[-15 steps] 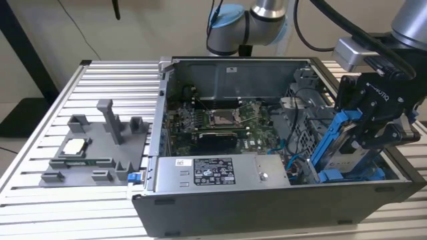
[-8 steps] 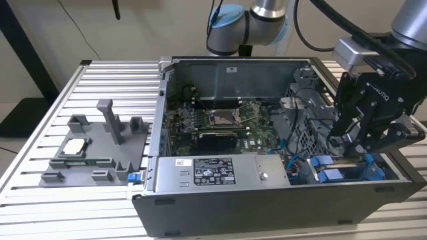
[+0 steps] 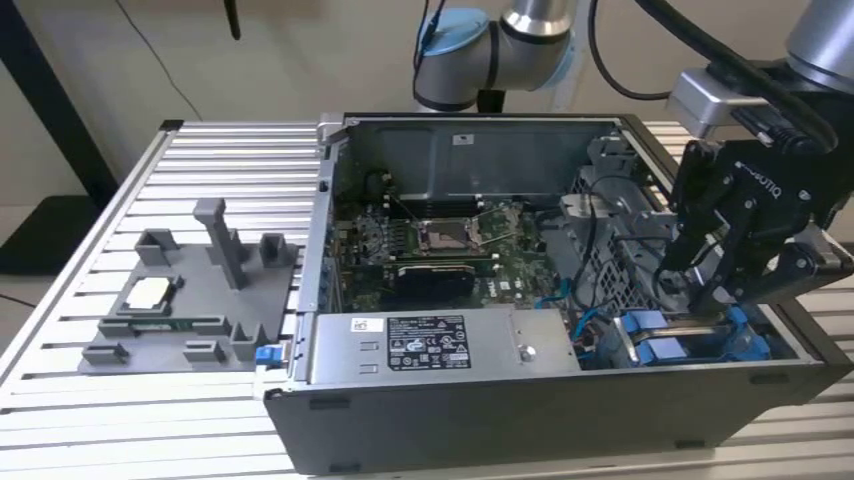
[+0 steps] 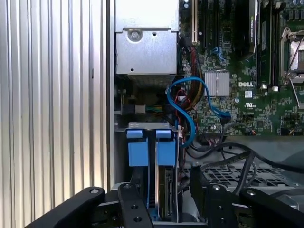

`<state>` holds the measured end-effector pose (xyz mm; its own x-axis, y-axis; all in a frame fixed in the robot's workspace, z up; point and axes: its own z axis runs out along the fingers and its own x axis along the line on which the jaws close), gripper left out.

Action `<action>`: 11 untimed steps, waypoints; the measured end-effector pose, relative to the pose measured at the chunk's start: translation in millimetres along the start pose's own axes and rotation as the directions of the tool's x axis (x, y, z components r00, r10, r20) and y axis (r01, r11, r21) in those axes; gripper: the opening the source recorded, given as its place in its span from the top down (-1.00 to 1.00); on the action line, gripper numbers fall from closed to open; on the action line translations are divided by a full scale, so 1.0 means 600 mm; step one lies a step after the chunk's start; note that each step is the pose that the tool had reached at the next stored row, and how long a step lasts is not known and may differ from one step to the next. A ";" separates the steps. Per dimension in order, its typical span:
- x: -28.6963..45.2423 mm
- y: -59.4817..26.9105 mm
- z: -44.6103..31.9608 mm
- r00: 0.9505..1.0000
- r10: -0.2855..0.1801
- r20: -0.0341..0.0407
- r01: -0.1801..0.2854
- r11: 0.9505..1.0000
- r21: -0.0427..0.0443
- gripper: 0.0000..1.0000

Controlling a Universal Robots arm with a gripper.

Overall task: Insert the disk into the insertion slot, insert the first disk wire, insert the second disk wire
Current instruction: 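Insert the disk into the insertion slot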

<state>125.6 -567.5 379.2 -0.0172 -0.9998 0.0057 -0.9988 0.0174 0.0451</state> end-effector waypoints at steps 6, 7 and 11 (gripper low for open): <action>-0.001 0.001 -0.025 1.000 0.000 0.000 0.000 1.000 0.000 -0.04; -0.002 0.001 -0.027 1.000 0.000 0.000 0.000 1.000 0.000 -0.04; -0.008 0.001 -0.029 1.000 0.000 0.006 0.000 1.000 0.011 -0.04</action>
<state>125.6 -562.8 396.5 -0.0170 -0.9999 0.0000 -0.9993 0.0170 0.0337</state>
